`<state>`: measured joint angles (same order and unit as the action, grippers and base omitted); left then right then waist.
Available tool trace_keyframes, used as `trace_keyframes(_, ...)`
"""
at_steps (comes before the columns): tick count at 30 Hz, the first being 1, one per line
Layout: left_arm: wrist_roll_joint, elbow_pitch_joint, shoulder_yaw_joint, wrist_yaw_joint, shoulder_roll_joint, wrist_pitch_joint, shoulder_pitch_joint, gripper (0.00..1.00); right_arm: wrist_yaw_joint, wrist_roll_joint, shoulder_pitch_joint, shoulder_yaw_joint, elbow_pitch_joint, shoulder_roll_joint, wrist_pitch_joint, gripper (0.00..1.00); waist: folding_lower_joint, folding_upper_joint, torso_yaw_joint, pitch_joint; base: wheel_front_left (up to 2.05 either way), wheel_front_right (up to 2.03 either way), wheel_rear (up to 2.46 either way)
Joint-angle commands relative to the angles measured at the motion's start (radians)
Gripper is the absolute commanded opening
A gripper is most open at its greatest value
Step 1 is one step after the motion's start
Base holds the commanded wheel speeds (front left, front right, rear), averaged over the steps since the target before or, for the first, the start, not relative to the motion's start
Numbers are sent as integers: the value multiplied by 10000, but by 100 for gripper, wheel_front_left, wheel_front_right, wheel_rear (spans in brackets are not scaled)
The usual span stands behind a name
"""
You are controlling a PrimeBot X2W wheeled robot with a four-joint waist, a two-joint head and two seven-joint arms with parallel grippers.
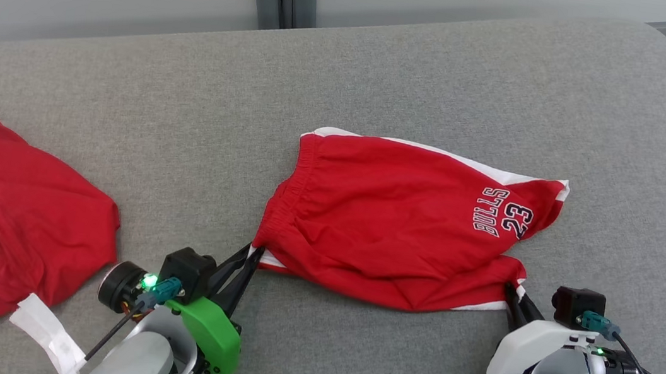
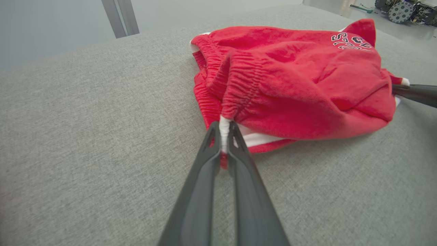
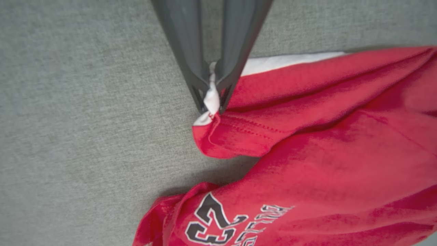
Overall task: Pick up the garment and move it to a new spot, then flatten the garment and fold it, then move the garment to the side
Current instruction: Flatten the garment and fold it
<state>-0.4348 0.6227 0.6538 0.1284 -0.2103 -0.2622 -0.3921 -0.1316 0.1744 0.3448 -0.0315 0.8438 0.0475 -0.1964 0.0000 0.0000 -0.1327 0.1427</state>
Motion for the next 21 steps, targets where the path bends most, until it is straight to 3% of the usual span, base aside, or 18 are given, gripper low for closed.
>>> trace_keyframes(1,-10,43,-12,-68,-110,-24,-92,0,17,219,16,-107,32,52,-66,0,0,0,11,-122,0,0,0)
trace_keyframes(8,-451,-307,-264,-30,-270,86,-283,0,15,2223,-146,-843,-1461,48,233,0,0,0,-49,-625,0,0,0)
trace_keyframes(13,-1028,-1087,-408,-1,-611,760,-821,0,12,3791,-27,-1000,-3553,587,1504,0,0,0,-31,-1122,0,0,0)
trace_keyframes(18,-1894,-1920,-848,12,-762,1591,-1734,0,9,4441,585,-752,-5294,890,2834,0,0,0,-9,-1538,0,0,0)
trace_keyframes(21,-2333,-2314,-1098,15,-785,2172,-2487,0,9,4557,1268,-377,-5932,756,3547,0,0,0,1,-1698,0,0,0)
